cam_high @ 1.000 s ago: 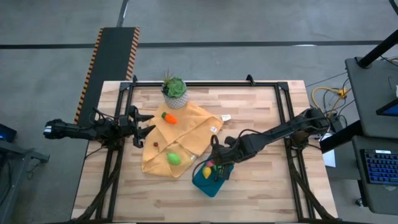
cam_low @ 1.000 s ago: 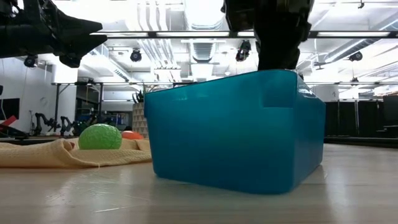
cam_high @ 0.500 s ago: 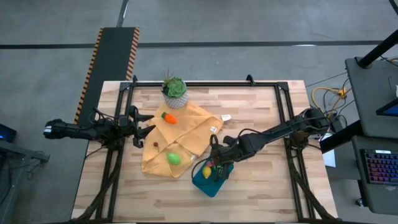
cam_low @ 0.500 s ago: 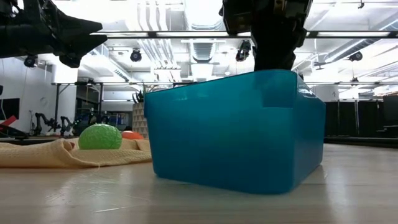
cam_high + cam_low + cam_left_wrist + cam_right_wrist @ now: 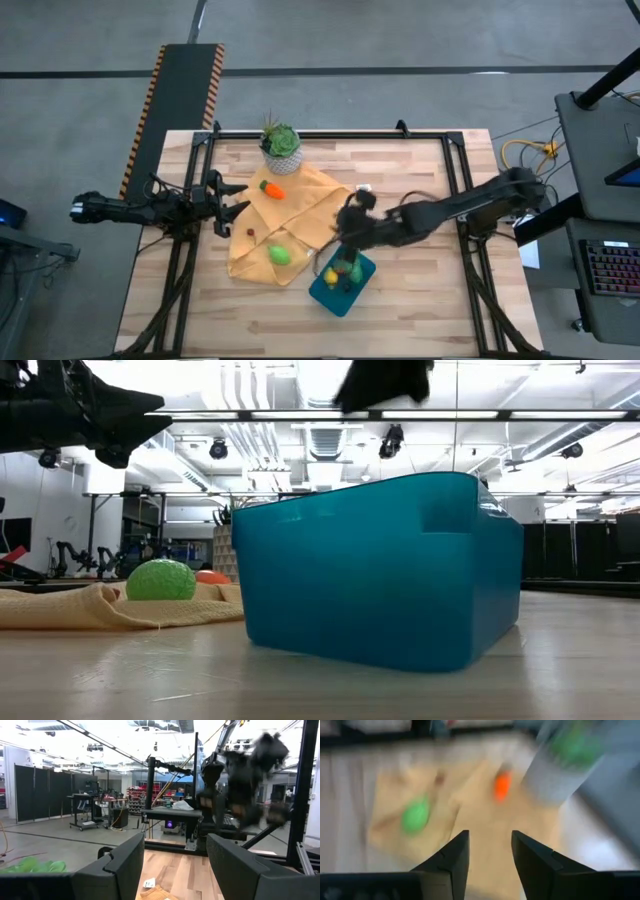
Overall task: Pick and placing Produce into tupperware
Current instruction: Put the orange carrot into the blue bin
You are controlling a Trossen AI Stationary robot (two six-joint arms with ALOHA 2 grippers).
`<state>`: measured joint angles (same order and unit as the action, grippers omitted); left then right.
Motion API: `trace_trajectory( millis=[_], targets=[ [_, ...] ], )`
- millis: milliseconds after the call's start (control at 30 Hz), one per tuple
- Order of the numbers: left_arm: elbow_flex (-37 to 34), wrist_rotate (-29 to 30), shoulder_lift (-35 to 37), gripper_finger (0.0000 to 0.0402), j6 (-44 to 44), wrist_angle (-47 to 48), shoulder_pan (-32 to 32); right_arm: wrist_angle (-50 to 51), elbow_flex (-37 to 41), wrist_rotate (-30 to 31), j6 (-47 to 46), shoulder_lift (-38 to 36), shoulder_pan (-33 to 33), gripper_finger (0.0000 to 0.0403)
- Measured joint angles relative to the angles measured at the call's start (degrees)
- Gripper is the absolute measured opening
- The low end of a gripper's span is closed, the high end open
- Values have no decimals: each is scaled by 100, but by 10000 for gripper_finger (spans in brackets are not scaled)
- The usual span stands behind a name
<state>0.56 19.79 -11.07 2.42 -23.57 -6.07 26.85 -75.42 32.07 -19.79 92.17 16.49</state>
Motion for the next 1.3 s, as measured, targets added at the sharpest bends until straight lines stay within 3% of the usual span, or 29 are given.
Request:
trace_trajectory(
  millis=[133,233,333,500,567,767,867,1033,1300],
  targets=[
    [0,21,-13,202,2,10,-2,-738,296,538,1177,-933,219,137],
    [0,50,-15,202,129,7,0,-1595,933,-96,2052,-1677,321,131],
    [0,68,-14,202,262,0,0,-2588,1839,-965,2368,-2437,189,121],
    [0,69,-20,202,262,10,-1,-3051,3193,-1237,2372,-3576,-437,101],
    [0,70,-20,202,271,9,0,-3202,3640,-1662,2432,-3960,-791,92],
    [0,175,-32,202,284,9,-1,-4567,4572,-3959,2571,-4385,-2340,69],
    [0,175,-37,202,279,6,0,-4775,4712,-4478,2349,-4338,-2894,61],
    [0,173,-50,202,258,11,0,-4521,4754,-4643,2415,-4309,-2982,60],
    [0,173,-159,202,251,9,0,-3672,4802,-3964,2384,-5152,-2499,68]
  ],
)
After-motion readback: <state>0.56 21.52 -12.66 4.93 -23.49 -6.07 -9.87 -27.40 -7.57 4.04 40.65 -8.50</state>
